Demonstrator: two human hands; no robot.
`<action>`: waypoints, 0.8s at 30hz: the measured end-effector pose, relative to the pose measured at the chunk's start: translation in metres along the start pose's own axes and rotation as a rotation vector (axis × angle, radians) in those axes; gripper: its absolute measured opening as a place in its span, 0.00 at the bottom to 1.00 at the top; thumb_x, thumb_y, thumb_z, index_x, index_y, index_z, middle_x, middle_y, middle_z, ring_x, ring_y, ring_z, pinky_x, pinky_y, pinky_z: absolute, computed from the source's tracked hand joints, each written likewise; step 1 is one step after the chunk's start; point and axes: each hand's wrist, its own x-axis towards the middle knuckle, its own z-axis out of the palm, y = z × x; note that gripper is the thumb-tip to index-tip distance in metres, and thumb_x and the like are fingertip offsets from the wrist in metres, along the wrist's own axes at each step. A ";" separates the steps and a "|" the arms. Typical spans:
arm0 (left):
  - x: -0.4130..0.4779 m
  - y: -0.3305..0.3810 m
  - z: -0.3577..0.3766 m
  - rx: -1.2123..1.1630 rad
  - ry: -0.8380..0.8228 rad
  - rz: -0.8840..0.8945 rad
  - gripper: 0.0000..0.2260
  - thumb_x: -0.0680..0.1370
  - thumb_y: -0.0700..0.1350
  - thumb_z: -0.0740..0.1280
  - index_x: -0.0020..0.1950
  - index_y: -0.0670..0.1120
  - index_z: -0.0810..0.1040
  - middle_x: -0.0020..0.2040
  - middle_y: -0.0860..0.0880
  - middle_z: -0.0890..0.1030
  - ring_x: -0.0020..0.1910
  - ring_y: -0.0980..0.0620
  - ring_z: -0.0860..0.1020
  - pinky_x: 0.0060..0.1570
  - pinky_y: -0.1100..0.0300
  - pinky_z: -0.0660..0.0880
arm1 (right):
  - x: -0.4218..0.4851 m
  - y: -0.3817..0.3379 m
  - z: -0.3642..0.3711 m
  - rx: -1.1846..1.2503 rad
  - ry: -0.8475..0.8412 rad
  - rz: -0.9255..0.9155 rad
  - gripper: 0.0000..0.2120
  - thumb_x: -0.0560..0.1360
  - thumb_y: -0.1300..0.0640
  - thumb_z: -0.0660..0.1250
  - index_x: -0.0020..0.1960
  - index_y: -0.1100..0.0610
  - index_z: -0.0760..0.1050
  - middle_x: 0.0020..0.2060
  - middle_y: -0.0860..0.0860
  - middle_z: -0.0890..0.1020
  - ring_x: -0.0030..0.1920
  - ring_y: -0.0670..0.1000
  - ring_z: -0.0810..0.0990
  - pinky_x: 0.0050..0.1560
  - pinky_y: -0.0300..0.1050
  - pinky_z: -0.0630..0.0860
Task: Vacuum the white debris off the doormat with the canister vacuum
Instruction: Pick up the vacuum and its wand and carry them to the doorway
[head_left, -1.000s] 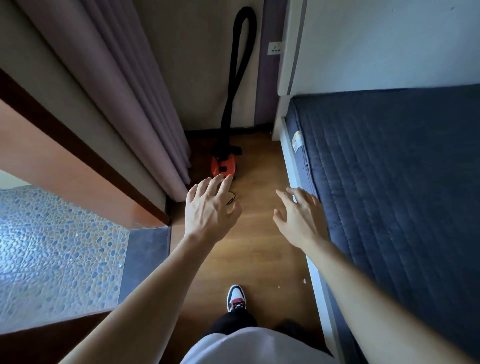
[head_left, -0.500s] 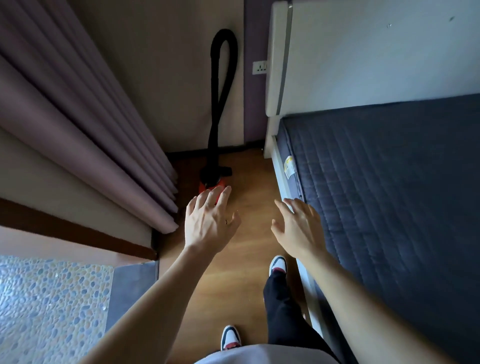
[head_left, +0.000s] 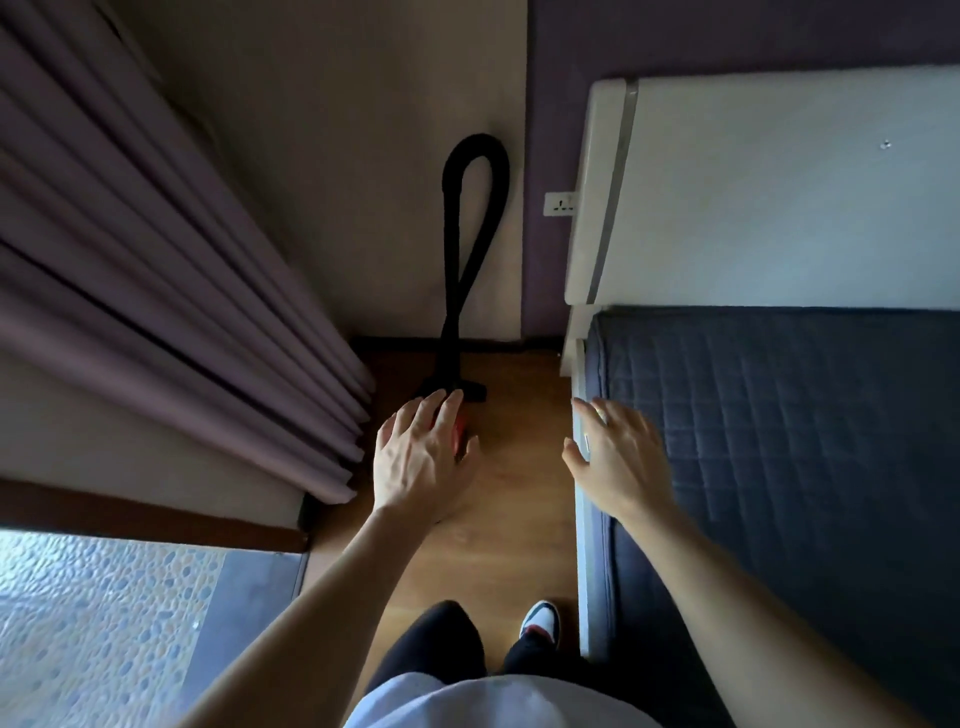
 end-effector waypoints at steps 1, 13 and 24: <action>0.006 0.000 -0.001 0.006 0.001 -0.014 0.29 0.76 0.62 0.58 0.74 0.52 0.71 0.71 0.50 0.75 0.69 0.45 0.73 0.66 0.46 0.71 | 0.011 0.003 0.001 0.011 0.013 -0.023 0.22 0.70 0.54 0.75 0.63 0.58 0.80 0.54 0.55 0.84 0.53 0.59 0.83 0.57 0.59 0.80; 0.106 -0.031 -0.001 0.004 -0.008 -0.156 0.32 0.75 0.65 0.52 0.75 0.52 0.70 0.71 0.50 0.75 0.69 0.46 0.73 0.65 0.48 0.72 | 0.139 -0.014 0.037 0.016 -0.130 -0.118 0.25 0.74 0.49 0.72 0.68 0.56 0.78 0.62 0.55 0.82 0.61 0.57 0.81 0.64 0.59 0.77; 0.260 -0.083 0.020 -0.080 -0.011 -0.306 0.29 0.80 0.63 0.58 0.78 0.54 0.62 0.75 0.51 0.68 0.73 0.48 0.66 0.69 0.47 0.69 | 0.316 -0.047 0.058 -0.105 -0.180 -0.271 0.24 0.74 0.48 0.71 0.67 0.56 0.76 0.57 0.55 0.82 0.55 0.58 0.82 0.56 0.56 0.80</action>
